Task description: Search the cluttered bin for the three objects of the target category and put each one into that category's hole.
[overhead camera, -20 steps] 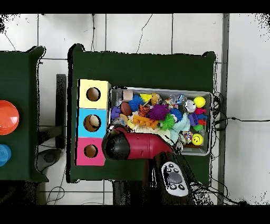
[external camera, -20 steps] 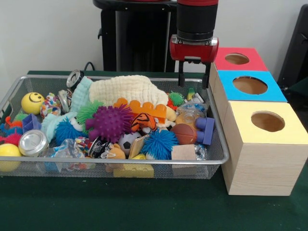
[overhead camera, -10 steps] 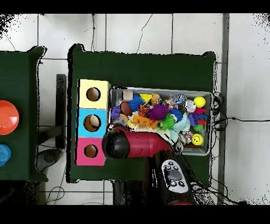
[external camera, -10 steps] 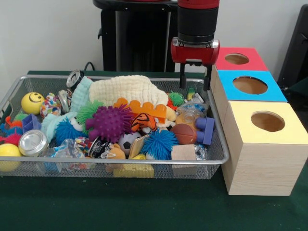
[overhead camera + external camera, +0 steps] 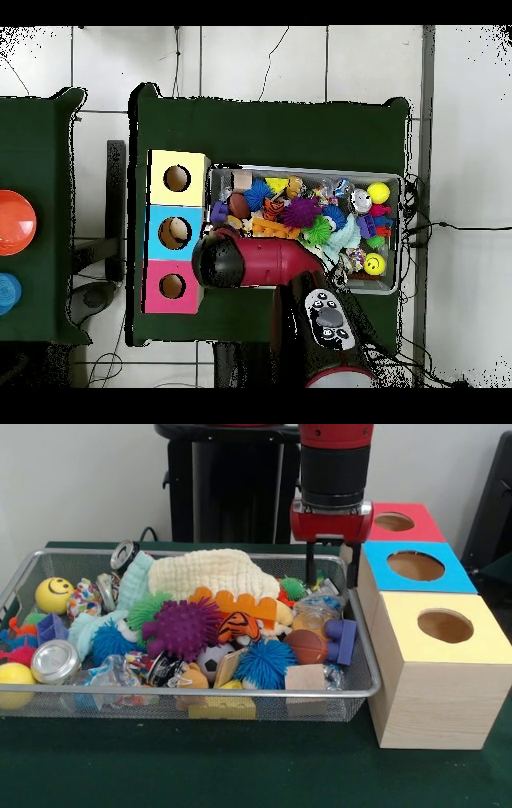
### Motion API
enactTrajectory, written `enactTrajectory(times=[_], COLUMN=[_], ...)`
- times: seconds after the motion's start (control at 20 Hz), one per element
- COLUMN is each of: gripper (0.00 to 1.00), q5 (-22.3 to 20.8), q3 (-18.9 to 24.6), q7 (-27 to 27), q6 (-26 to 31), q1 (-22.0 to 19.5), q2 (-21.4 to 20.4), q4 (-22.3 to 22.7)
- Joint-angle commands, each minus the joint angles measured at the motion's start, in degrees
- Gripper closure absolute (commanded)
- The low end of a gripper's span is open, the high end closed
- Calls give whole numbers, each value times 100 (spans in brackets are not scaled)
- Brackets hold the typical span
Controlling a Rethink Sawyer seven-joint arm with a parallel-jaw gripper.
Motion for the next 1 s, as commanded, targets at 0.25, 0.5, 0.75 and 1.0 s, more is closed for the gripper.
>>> enactTrajectory(times=[0.25,0.5,0.75,1.0], gripper=[0,0,0,0], q5=[-79,-112,-190,-343], q3=[529,622,562,260], q7=[-14,-78,-42,-54], q6=[524,542,456,438], q1=[-168,-279,-277,-225], q2=[243,294,285,304], q4=[-663,-716,-690,-794])
